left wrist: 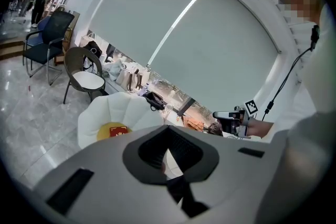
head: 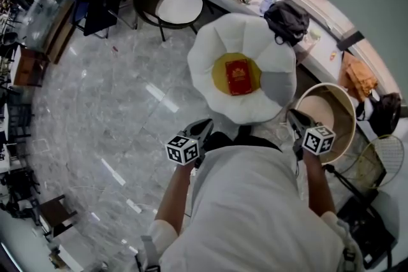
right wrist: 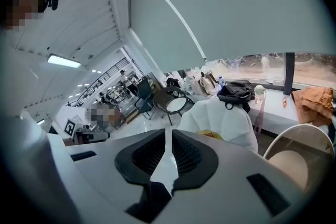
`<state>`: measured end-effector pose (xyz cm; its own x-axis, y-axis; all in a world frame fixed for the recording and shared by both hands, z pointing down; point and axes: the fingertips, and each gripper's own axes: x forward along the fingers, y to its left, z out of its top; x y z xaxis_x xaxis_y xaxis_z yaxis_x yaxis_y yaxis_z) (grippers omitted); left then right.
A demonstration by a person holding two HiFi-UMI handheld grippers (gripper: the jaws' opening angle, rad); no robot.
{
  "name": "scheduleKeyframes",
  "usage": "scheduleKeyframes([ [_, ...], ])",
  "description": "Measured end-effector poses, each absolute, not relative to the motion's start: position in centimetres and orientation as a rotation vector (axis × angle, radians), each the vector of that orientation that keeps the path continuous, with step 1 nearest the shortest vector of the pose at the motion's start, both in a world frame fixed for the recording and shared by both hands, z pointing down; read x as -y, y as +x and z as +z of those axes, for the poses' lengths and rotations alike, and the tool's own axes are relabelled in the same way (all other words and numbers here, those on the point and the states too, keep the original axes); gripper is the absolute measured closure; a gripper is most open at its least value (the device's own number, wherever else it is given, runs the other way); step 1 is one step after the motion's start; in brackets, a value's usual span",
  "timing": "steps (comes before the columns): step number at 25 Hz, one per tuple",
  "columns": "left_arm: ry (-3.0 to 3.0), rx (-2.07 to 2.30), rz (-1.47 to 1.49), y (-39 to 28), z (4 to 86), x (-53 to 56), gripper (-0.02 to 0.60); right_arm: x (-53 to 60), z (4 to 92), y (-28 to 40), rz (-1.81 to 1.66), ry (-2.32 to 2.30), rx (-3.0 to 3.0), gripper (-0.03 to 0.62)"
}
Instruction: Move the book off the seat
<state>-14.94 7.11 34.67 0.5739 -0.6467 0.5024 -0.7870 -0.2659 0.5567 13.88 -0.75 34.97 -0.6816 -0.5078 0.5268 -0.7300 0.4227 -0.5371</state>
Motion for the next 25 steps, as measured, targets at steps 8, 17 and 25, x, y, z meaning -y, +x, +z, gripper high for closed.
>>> scheduleKeyframes([
  [8,2.002,1.109,0.286,-13.9,35.4,-6.0,0.58,0.8,36.7,13.7,1.167,1.05,2.375,0.536],
  [17,2.036,1.001,0.379,-14.1,37.7,-3.1,0.58,1.3,39.5,12.0,1.236,1.121,2.308,0.534],
  [25,2.074,0.896,0.416,-15.8,41.7,1.5,0.58,4.1,43.0,7.9,1.228,1.128,2.27,0.534],
])
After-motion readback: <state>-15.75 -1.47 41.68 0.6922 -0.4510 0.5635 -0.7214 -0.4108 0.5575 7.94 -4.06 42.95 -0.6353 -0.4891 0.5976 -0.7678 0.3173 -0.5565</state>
